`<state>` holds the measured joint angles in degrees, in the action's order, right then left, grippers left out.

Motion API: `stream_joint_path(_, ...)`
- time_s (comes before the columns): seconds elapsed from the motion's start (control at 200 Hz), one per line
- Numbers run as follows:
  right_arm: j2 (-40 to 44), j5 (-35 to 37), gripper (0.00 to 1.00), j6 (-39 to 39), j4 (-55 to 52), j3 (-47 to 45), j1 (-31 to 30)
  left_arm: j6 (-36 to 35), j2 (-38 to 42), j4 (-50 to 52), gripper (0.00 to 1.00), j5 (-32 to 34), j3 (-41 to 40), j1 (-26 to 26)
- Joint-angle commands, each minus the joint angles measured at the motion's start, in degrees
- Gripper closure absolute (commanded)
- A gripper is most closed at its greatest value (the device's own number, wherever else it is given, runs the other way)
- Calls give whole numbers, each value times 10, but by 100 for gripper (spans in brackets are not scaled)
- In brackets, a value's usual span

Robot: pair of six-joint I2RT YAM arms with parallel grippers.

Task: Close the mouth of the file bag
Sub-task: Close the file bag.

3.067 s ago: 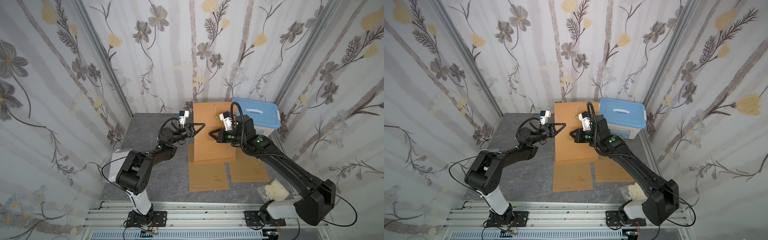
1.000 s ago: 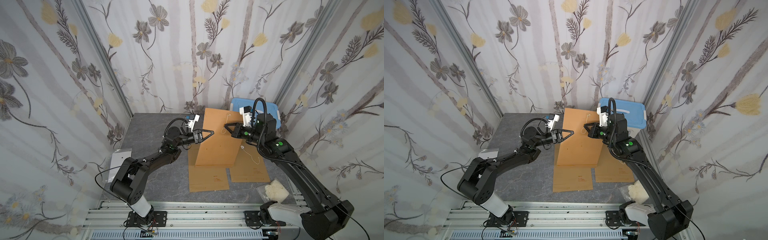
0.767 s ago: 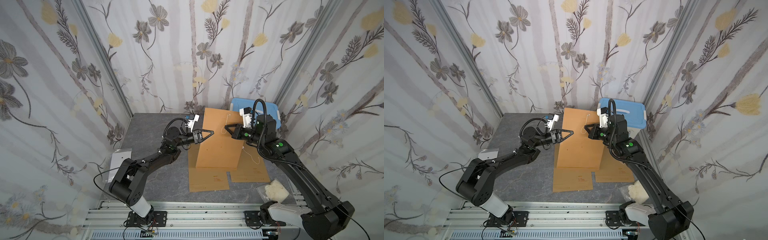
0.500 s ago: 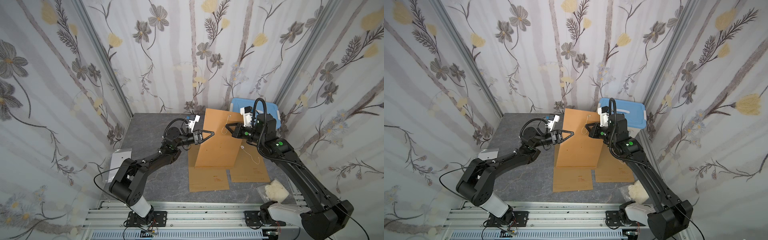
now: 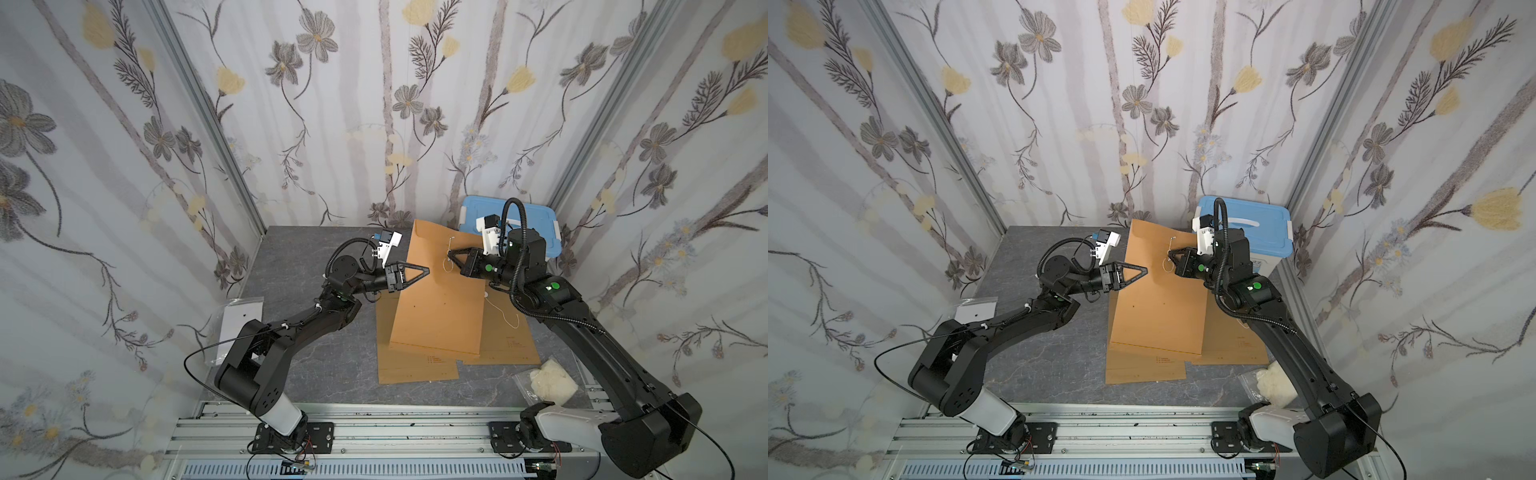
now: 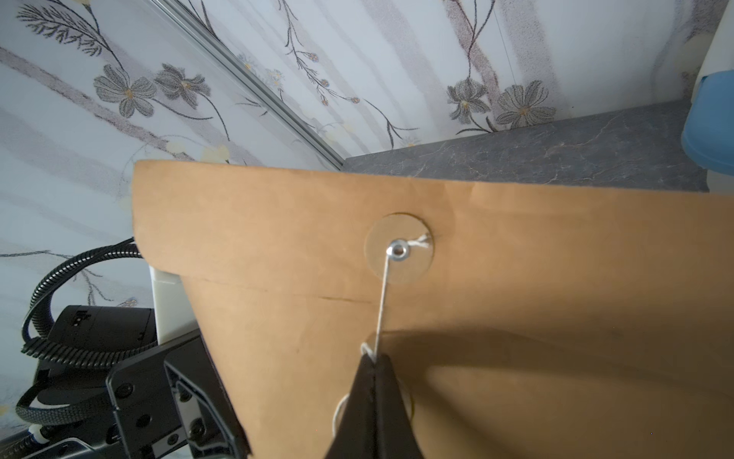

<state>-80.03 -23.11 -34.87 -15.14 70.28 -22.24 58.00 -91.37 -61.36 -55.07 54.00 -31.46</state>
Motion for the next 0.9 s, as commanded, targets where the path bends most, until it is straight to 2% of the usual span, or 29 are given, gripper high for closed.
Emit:
stream_joint_path(0.0,-6,-12,100,-9,30,-1,-9,-6,-3,-36,100,-5,6,-2)
stream_joint_path(0.41,27,-4,100,-26,54,-56,-27,-32,2,7,100,34,13,-1)
stream_joint_path(0.575,62,11,100,-36,69,-106,-2,-28,8,-4,100,42,9,2)
stream_joint_path(0.894,93,9,100,-40,75,-137,34,67,-32,-128,100,29,11,8)
